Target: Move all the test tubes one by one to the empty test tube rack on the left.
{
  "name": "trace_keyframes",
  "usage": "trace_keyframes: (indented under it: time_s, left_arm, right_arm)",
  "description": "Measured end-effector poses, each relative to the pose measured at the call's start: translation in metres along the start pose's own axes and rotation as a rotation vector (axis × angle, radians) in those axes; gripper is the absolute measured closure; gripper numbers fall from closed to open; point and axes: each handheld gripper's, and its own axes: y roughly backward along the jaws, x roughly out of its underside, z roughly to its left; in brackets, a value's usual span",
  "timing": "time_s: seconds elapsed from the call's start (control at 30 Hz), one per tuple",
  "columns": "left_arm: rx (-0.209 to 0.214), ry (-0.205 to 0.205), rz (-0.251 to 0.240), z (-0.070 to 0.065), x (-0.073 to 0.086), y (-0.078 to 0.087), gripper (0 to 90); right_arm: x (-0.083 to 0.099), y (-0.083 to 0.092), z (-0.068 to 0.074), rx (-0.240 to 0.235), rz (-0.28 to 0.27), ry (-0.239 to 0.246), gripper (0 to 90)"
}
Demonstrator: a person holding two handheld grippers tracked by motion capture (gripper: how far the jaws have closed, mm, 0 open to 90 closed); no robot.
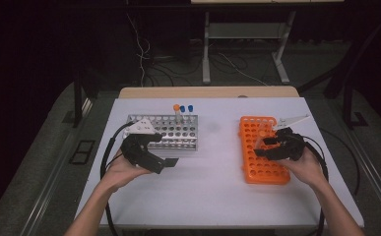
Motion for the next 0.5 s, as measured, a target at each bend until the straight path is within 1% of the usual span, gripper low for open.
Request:
trace_keyframes:
  time_s: [0.3,0.43,0.5]
  left_arm:
    - [0.007,0.010,0.001,0.000,0.007,-0.002,0.0]
    - [0.009,0.009,0.004,0.000,0.008,-0.002,0.0]
    - [0.009,0.009,0.009,0.000,0.009,-0.002,0.0]
  right_arm:
    - [-0.003,-0.011,-0.001,0.042,-0.002,0.025,56.6]
    - [-0.004,-0.015,-0.001,0.065,-0.006,0.019,69.3]
    - [-0.004,-0.016,0.000,0.083,-0.009,0.027,73.1]
